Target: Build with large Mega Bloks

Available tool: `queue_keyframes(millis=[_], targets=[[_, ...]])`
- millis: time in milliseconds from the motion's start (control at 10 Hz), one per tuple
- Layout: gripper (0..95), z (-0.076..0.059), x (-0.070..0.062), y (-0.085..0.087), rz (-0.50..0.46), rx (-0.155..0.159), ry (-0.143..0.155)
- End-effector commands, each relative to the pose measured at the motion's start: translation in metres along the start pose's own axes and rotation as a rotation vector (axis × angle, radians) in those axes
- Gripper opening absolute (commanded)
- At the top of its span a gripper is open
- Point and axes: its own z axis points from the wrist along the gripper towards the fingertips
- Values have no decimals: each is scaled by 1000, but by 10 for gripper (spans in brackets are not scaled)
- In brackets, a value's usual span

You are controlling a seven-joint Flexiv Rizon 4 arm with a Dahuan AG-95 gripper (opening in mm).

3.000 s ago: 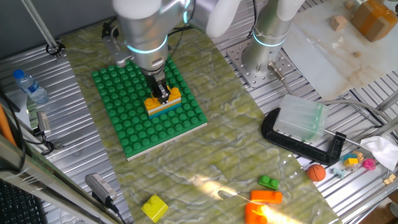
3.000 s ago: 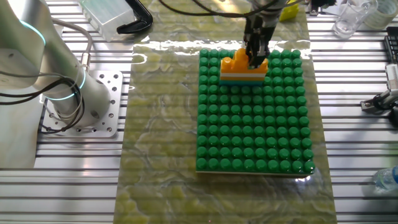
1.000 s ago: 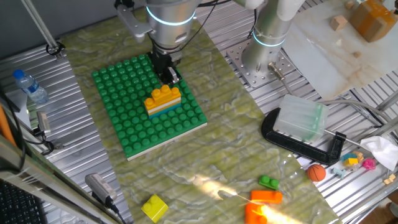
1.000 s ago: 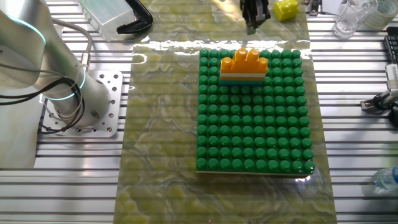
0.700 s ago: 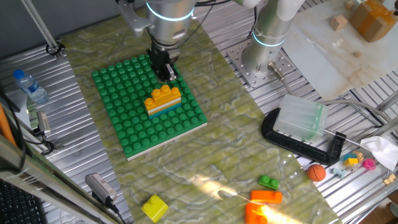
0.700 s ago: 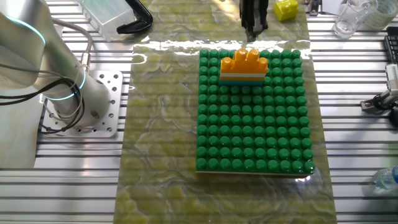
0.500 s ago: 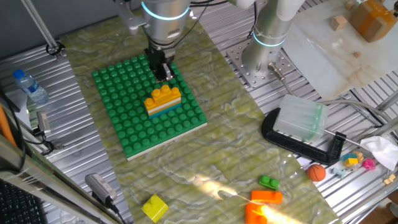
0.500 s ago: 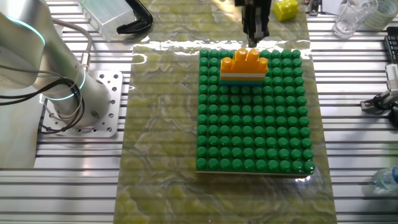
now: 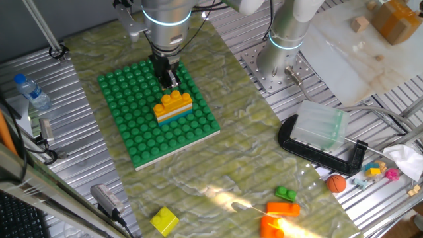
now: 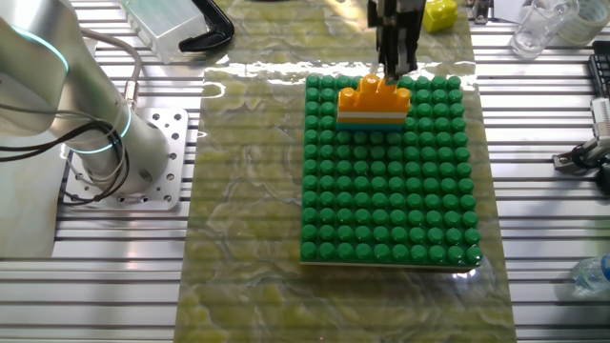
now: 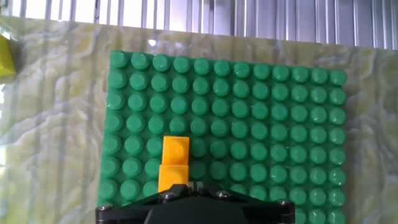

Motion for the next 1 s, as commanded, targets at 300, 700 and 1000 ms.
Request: queue_keyframes(millis=[300,700,1000], targets=[[0,10,1,6,3,-16,10],[0,12,7,6,-7,-17,29],[0,15,9,14,-1,-18,36]])
